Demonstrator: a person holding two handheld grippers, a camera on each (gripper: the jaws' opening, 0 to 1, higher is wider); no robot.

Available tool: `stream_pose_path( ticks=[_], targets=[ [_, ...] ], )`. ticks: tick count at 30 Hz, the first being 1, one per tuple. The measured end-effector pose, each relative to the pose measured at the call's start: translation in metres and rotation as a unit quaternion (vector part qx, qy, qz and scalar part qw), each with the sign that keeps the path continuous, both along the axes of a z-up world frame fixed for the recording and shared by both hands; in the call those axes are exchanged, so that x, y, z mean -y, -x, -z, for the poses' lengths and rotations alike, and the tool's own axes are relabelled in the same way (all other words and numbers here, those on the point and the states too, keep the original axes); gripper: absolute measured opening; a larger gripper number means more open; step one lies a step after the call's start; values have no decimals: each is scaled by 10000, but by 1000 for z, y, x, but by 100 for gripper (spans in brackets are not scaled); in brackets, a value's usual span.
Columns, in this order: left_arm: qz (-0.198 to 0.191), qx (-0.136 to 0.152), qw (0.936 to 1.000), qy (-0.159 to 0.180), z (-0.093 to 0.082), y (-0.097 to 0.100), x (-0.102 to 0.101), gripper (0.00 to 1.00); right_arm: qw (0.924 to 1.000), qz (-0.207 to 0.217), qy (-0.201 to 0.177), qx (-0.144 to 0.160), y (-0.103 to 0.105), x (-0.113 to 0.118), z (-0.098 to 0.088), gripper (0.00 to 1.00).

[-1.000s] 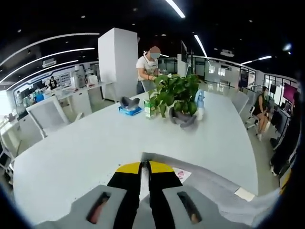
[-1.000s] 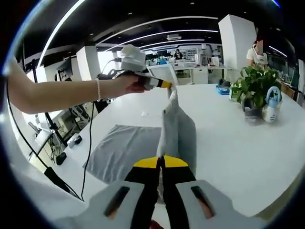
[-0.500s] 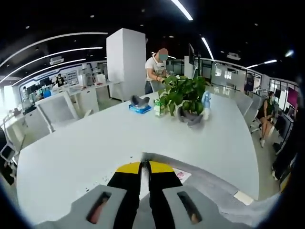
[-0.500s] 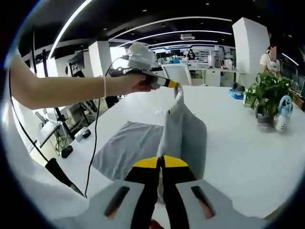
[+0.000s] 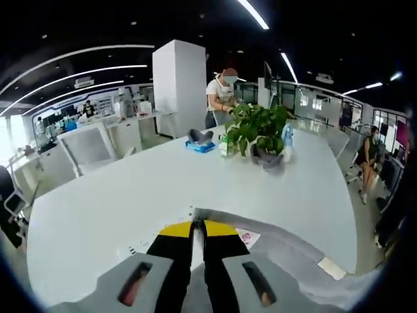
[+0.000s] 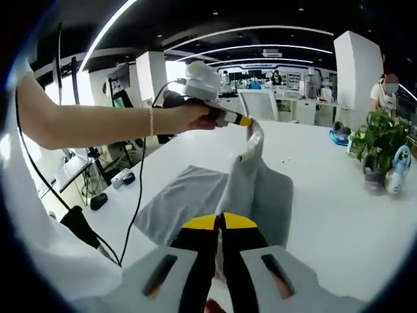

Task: Fold the towel on the table until its edges align and the towel forms a compact rectangular stack.

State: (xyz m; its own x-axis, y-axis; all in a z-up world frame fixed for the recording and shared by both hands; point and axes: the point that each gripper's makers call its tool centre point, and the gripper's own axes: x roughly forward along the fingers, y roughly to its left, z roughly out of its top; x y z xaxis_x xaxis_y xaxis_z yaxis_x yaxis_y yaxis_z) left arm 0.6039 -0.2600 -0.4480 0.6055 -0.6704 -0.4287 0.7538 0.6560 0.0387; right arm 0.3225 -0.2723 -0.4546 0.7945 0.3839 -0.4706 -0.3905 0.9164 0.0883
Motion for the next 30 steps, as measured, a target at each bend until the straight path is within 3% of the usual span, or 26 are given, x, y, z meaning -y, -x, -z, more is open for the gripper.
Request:
stream_pose_path(
  ticks=[19, 30],
  targets=[
    [-134, 32, 9998, 108, 0, -2, -31, 5, 9977, -663, 111, 42, -3, -46, -2, 0],
    [-314, 35, 9994, 123, 2, -6, -60, 5, 9942, -1072, 85, -15, -5, -75, 1, 0]
  ],
)
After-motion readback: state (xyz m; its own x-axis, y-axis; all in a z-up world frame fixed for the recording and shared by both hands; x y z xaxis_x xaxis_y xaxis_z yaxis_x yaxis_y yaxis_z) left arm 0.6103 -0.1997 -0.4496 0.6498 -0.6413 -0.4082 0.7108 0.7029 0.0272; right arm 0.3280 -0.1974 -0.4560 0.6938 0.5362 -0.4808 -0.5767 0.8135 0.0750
